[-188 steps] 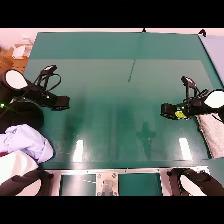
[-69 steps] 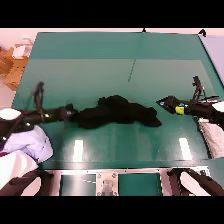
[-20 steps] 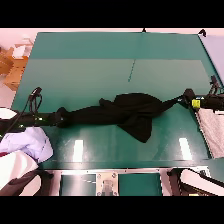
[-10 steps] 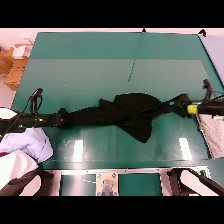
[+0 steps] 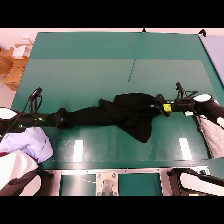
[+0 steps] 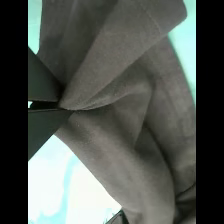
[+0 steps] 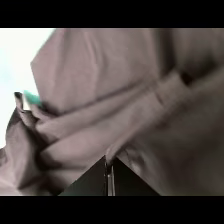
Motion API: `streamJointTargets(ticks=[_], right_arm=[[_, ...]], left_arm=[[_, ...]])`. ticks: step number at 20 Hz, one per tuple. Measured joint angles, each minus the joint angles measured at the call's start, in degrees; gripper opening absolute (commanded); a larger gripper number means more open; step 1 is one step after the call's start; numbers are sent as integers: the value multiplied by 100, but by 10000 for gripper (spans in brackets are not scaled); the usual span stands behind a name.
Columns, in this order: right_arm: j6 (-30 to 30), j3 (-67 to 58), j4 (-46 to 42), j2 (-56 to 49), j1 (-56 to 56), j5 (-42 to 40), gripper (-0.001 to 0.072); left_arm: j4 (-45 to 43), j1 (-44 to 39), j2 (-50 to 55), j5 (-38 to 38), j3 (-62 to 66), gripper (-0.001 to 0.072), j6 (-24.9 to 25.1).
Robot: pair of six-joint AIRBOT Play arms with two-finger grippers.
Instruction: Fold the shirts.
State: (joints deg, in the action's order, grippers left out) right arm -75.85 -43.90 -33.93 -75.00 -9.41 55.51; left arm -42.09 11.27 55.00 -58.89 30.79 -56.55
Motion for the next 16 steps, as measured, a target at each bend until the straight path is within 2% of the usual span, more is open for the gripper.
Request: streamJointTargets(ticks=[5, 12, 16], right_arm=[[131, -1510, 52, 621, -227, 776, 16], [-256, -5010, -33, 2487, -1652, 1161, 16], [-398, -6041, -306, 3206, -2459, 1141, 16]], left_arm=[[-2, -2, -20, 52, 1069, 21, -2], [-175, 0, -179, -428, 5027, 22, -243], [-973, -4, -216, -822, 6863, 22, -708]])
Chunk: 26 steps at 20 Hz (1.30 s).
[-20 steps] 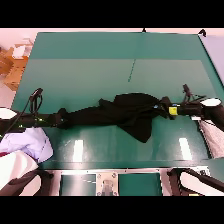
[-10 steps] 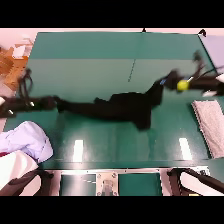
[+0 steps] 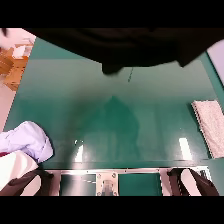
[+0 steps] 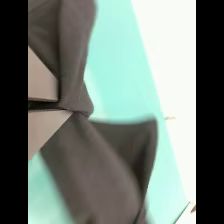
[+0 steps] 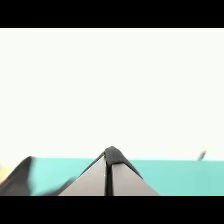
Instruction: Fold the shirts.
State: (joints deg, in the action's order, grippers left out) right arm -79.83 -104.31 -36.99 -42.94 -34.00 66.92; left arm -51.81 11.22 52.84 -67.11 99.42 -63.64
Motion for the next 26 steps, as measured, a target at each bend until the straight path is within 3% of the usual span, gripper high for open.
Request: streamJointTargets(ticks=[4, 8, 14, 19, 20, 21, 22, 23, 26], right_arm=[[-107, -111, -177, 166, -271, -46, 16], [28, 870, 138, -28, -223, -116, 16], [715, 3331, 323, -1440, 839, -1228, 16], [1008, 3755, 378, -3779, 1626, -1882, 18], [1034, 3709, 387, -4144, 1716, -1904, 102], [1056, 3646, 400, -4406, 1773, -1893, 244], [1071, 3547, 389, -4607, 1775, -1812, 263], [1084, 3412, 387, -4732, 1731, -1705, 263], [1029, 2914, 389, -4819, 1346, -883, 263]], left_arm=[[-778, 2, -22, -420, 562, 22, -619], [-525, 2, 140, -778, -472, 22, -824], [831, -22, 861, 138, -3407, 22, -133], [1497, -448, 2245, 1115, -4559, 23, 391], [1554, -520, 2496, 1233, -4614, 25, 448], [1576, -557, 2702, 1316, -4634, 252, 490], [1604, -549, 2841, 1344, -4603, 601, 514], [1604, -501, 2938, 1349, -4522, 656, 529], [1421, -35, 3084, 852, -3908, 657, 437]])
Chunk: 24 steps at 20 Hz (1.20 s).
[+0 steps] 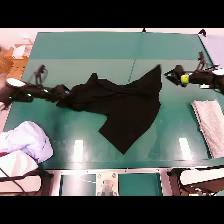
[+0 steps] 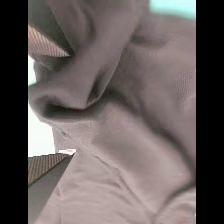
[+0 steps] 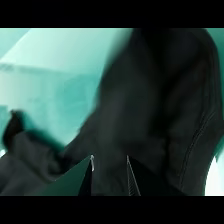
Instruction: Fold the shirts.
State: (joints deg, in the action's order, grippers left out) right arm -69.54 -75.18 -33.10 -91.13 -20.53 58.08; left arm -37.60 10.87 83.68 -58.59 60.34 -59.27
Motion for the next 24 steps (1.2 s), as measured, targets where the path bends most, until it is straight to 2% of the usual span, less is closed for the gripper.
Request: streamJointTargets(ticks=[3, 5, 7, 12, 17, 18, 19, 20, 21, 22, 24], right_arm=[[-195, 33, -192, 452, -461, 861, 264], [-372, 531, -564, 992, -669, 1189, 274], [-614, 1287, -973, 1569, -767, 1329, 335], [-938, 3543, -1207, 2459, -584, 949, 335], [-767, 4588, -614, 2144, 551, -2, 330], [-750, 4651, -439, 2031, 758, -85, 272], [-732, 4695, -330, 1915, 953, -179, 136], [-721, 4732, -286, 1838, 1084, -260, 122], [-680, 4745, -254, 1786, 1185, -341, 41], [-643, 4723, -249, 1744, 1226, -404, 17], [-579, 4562, -295, 1670, 1161, -420, 16]], left_arm=[[-367, 704, 55, -791, 691, 656, -227], [-662, 1154, 72, -1220, 933, 656, -341], [-1062, 1451, 87, -1416, 986, 656, -391], [-1541, 1709, 129, -1504, 855, 656, -382], [-1486, 1757, 140, -1541, 820, 656, -341], [-1484, 1764, 140, -1558, 815, 656, -339], [-1484, 1768, 140, -1576, 813, 656, -339], [-1469, 1768, 140, -1593, 813, 656, -337], [-1460, 1768, 140, -1609, 813, 656, -334], [-1458, 1770, 140, -1615, 813, 656, -334], [-1445, 1770, 140, -1637, 813, 656, -332]])
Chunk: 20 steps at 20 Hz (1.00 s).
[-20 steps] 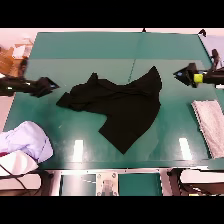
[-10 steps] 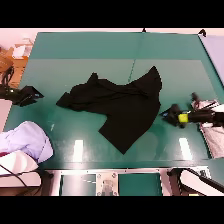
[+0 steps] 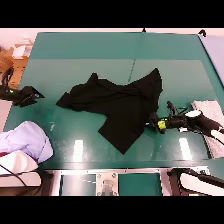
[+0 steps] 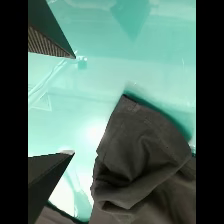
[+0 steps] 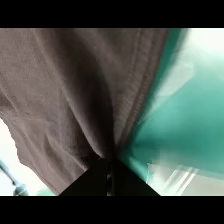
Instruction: Fold the shirts.
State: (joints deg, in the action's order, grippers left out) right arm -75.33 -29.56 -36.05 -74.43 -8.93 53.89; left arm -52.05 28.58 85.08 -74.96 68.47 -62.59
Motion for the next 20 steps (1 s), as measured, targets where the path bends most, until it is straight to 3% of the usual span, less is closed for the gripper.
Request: streamJointTargets(ticks=[7, 10, 12, 16, 17, 19, 20], right_arm=[[-170, -1099, -1023, 68, -1532, 492, 16], [-142, -1274, -1222, 79, -1878, 723, 19], [-120, -1340, -1307, 81, -1987, 785, 284], [-101, -1526, -1375, 96, -2218, 1034, 296], [-98, -1572, -1375, 114, -2341, 1143, 311], [-98, -1620, -1410, 162, -2680, 1335, 499], [-96, -1613, -1410, 175, -2865, 1405, 502]], left_arm=[[-24, -50, 2, -101, -225, 656, 4], [26, -306, 20, 315, -785, 656, 28], [249, -575, 76, 710, -1132, 656, 138], [944, -1193, 284, 1217, -1423, 655, 507], [1117, -1327, 348, 1303, -1451, 608, 570], [1239, -1495, 481, 1499, -1480, 243, 691], [1305, -1543, 542, 1556, -1508, 28, 750]])
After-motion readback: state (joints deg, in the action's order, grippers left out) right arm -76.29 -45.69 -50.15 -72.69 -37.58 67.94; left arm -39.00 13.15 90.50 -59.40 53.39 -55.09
